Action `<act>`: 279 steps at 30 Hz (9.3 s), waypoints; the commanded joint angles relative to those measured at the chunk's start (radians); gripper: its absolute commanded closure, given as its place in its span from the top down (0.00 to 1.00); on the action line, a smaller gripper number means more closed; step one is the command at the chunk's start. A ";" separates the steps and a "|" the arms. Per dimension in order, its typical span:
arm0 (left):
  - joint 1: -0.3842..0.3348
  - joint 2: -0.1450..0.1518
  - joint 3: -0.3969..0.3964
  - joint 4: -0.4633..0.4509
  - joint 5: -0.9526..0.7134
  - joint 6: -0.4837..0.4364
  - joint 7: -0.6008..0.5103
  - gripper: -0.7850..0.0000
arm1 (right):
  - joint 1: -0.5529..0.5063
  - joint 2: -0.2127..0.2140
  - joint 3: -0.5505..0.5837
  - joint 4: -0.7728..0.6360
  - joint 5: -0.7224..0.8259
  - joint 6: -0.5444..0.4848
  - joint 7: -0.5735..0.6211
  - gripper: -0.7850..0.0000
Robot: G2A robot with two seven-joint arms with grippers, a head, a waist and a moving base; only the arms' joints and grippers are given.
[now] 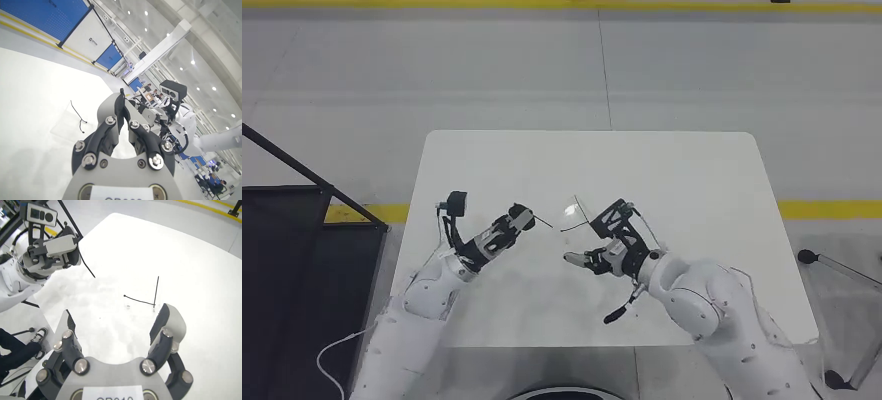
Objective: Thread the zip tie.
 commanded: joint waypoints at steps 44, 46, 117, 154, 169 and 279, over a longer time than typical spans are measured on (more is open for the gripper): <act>-0.055 0.058 -0.101 0.122 -0.272 0.048 -0.222 0.00 | 0.522 -0.285 -0.508 0.443 -0.271 0.278 0.388 0.42; -0.055 0.058 -0.101 0.122 -0.272 0.048 -0.222 0.00 | 0.532 -0.297 -0.511 0.462 -0.270 0.274 0.395 0.41; -0.068 0.074 -0.076 0.093 -0.228 0.077 -0.322 0.00 | 0.135 -0.295 -0.120 -0.009 -0.598 0.021 0.431 0.00; -0.273 0.122 0.216 0.102 -0.104 0.026 -0.535 0.00 | -0.218 -0.193 0.173 -0.390 -0.481 -0.593 0.099 0.00; -0.417 0.239 0.448 0.123 -0.286 0.015 -0.523 0.00 | -0.233 -0.161 0.238 -0.423 -0.510 -0.761 0.026 0.00; -0.461 0.264 0.529 0.054 -0.105 -0.036 -0.472 0.00 | -0.046 -0.045 0.109 -0.279 -0.407 -0.604 0.072 0.00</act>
